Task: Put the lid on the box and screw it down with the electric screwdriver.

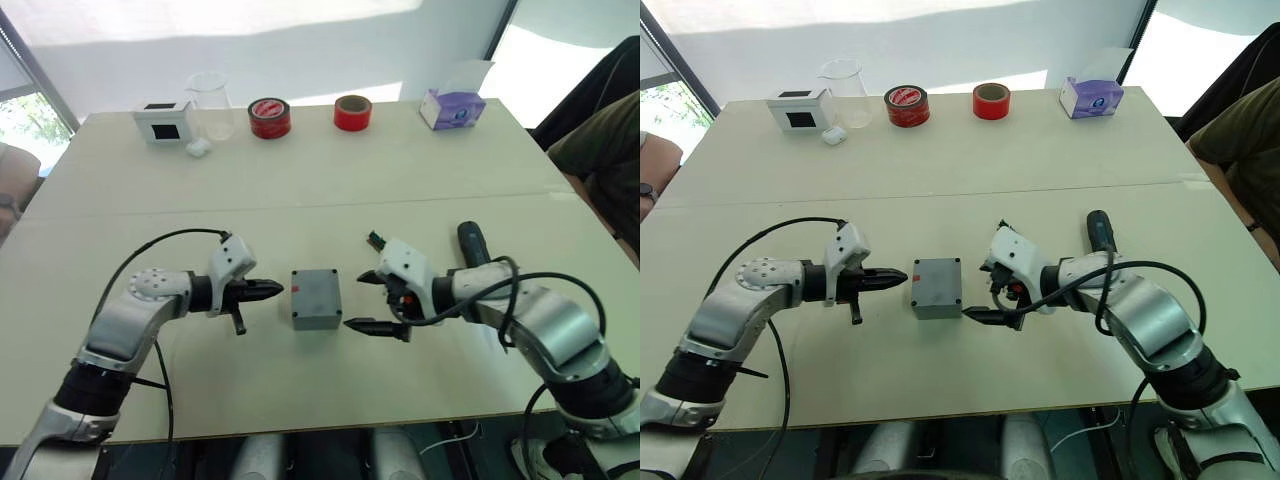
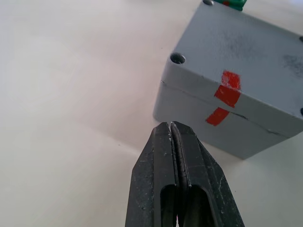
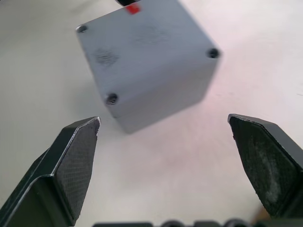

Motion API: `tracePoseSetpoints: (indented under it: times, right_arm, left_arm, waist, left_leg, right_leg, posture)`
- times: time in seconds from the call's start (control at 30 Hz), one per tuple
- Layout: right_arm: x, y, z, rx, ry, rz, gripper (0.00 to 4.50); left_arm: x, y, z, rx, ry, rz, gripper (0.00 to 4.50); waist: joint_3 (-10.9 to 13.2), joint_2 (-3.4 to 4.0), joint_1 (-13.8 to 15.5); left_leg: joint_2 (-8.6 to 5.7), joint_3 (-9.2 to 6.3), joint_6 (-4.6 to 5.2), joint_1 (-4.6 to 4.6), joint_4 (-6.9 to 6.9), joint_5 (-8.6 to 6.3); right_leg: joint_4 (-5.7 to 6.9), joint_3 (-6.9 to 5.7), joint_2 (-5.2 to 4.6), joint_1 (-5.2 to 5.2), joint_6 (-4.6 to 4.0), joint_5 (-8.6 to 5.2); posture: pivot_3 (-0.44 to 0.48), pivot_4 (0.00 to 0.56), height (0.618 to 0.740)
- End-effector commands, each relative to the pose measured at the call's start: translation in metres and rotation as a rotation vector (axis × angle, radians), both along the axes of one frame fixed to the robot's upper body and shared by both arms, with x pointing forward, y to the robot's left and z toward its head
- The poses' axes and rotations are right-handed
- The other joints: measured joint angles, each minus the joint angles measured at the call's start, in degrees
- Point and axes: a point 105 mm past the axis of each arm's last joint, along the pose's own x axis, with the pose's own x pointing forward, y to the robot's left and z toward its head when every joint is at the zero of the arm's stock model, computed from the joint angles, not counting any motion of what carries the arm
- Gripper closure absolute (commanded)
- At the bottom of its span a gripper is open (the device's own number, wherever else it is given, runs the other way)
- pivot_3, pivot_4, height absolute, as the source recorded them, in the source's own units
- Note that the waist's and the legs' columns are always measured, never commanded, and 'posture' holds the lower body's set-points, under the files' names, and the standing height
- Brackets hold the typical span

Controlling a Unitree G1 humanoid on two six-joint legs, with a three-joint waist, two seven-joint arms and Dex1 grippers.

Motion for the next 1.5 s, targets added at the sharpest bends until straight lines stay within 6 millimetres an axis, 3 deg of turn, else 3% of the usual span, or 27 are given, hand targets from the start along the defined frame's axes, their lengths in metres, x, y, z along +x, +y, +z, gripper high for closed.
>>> tracePoseSetpoints:
  times: [0.03,0.27,0.37,0.53,0.9,1.0,1.13,1.5]
  right_arm:
    - [0.009,-0.034,0.023,0.060,-0.101,-0.183,0.07]
    - [0.018,-0.054,0.001,0.074,-0.093,-0.333,0.07]
    - [0.023,-0.053,-0.012,0.068,-0.092,-0.357,0.66]
    - [0.029,-0.049,-0.018,0.086,-0.094,-0.370,2.31]
    - [0.036,-0.046,-0.027,0.089,-0.100,-0.388,2.31]
    - [0.037,-0.047,-0.028,0.091,-0.101,-0.390,3.01]
    - [0.036,-0.045,-0.030,0.096,-0.099,-0.389,4.47]
    - [0.031,-0.043,-0.022,0.089,-0.146,-0.351,4.47]
  left_arm:
    - [-0.012,0.004,0.048,-0.083,-0.046,-0.056,4.50]
    - [-0.028,-0.004,0.057,-0.054,-0.022,-0.147,4.50]
    - [-0.023,-0.008,0.057,-0.061,-0.025,-0.143,4.50]
    - [-0.024,-0.012,0.056,-0.067,-0.024,-0.146,4.50]
    - [-0.025,-0.012,0.057,-0.061,-0.026,-0.142,4.50]
    - [-0.026,-0.013,0.057,-0.058,-0.025,-0.144,4.50]
    - [-0.026,-0.012,0.056,-0.052,-0.024,-0.144,4.50]
    - [-0.022,-0.010,0.053,-0.053,-0.026,-0.135,4.50]
  waist:
    - [0.00,-0.01,0.02]
    - [-0.01,0.01,-0.25]
    - [-0.01,0.01,-0.27]
    - [0.00,0.01,-0.26]
    - [0.00,0.01,-0.25]
    - [0.00,0.01,-0.27]
    - [0.00,0.01,-0.26]
    - [0.00,0.01,-0.25]
  left_leg:
    - [0.00,0.00,0.00,0.00,0.00,0.00]
    - [0.00,0.03,0.00,0.03,0.00,0.00]
    - [0.00,0.04,0.00,0.03,0.00,0.00]
    - [0.00,0.05,0.00,0.03,0.00,0.00]
    - [0.00,0.04,0.00,0.03,0.00,0.00]
    - [0.00,0.04,0.00,0.03,0.00,0.00]
    - [0.00,0.04,0.00,0.03,0.00,0.00]
    - [0.00,0.04,0.00,0.03,0.00,0.00]
  right_leg:
    - [0.00,0.00,0.00,0.00,0.00,0.00]
    - [0.00,0.01,0.01,0.04,0.00,0.00]
    - [0.01,0.01,0.02,0.04,0.00,0.00]
    - [0.01,0.02,0.02,0.04,0.00,0.00]
    - [0.01,0.02,0.03,0.04,0.00,0.00]
    - [0.01,0.02,0.03,0.04,0.00,0.00]
    - [0.01,0.02,0.03,0.04,0.00,0.00]
    - [0.01,0.02,0.04,0.04,0.00,0.00]
  posture:
    - [0.000,0.150,0.740]
    - [0.000,0.150,0.740]
    - [0.000,0.150,0.740]
    - [0.000,0.150,0.740]
    - [0.000,0.150,0.740]
    - [0.000,0.150,0.740]
    - [0.000,0.150,0.740]
    - [0.000,0.150,0.740]
